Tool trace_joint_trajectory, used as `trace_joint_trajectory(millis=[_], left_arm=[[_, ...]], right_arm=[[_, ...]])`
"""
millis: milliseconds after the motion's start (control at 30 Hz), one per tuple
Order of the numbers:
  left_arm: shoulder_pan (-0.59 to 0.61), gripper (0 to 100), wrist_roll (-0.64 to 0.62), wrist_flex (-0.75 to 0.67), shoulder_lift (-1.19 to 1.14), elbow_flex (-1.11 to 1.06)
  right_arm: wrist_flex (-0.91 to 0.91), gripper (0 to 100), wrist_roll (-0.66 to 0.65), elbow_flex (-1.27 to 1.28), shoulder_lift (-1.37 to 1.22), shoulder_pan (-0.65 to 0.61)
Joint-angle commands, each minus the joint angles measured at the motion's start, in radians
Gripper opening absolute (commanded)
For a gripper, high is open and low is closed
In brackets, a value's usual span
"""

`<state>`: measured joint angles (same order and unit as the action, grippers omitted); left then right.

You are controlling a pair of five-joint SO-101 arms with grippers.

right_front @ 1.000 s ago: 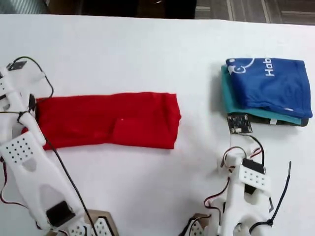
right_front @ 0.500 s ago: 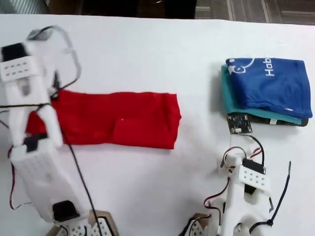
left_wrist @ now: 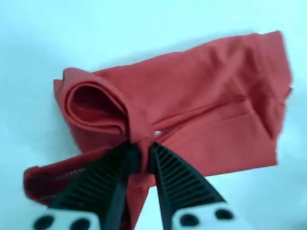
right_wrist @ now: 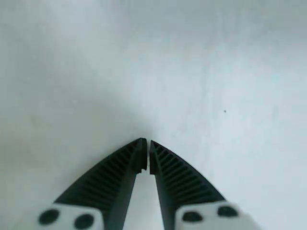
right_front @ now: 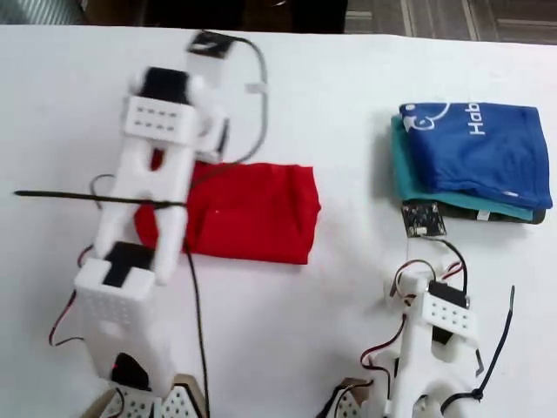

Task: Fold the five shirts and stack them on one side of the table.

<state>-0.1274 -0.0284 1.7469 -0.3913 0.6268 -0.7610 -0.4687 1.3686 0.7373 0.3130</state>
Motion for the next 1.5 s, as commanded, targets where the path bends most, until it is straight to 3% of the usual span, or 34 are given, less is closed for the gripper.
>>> trace_joint_trajectory(millis=[0,200,400,633,1167,1333,1467], left_arm=[[-0.08,3,-0.026,-0.011,0.064,-0.001],[-0.153,3,-0.031,-0.028,0.063,-0.004],[-0.227,3,-0.149,-0.114,0.063,-0.004],[-0.316,3,-0.183,-0.14,0.061,-0.005],[-0.318,4,-0.175,-0.198,-0.121,0.005],[-0.318,26,-0.044,-0.183,-0.118,0.005],[-0.269,22,0.086,-0.117,-0.114,0.122]], right_arm=[[0.018,1.9,0.026,-0.005,0.025,-0.005],[0.025,1.9,0.031,-0.005,0.025,-0.004],[0.025,1.9,0.031,-0.005,0.025,-0.004],[0.025,1.9,0.031,-0.005,0.025,-0.007],[0.028,1.9,0.031,-0.005,0.025,-0.007],[0.028,1.9,0.029,-0.005,0.025,-0.008],[0.028,1.9,0.028,-0.005,0.025,-0.008]])
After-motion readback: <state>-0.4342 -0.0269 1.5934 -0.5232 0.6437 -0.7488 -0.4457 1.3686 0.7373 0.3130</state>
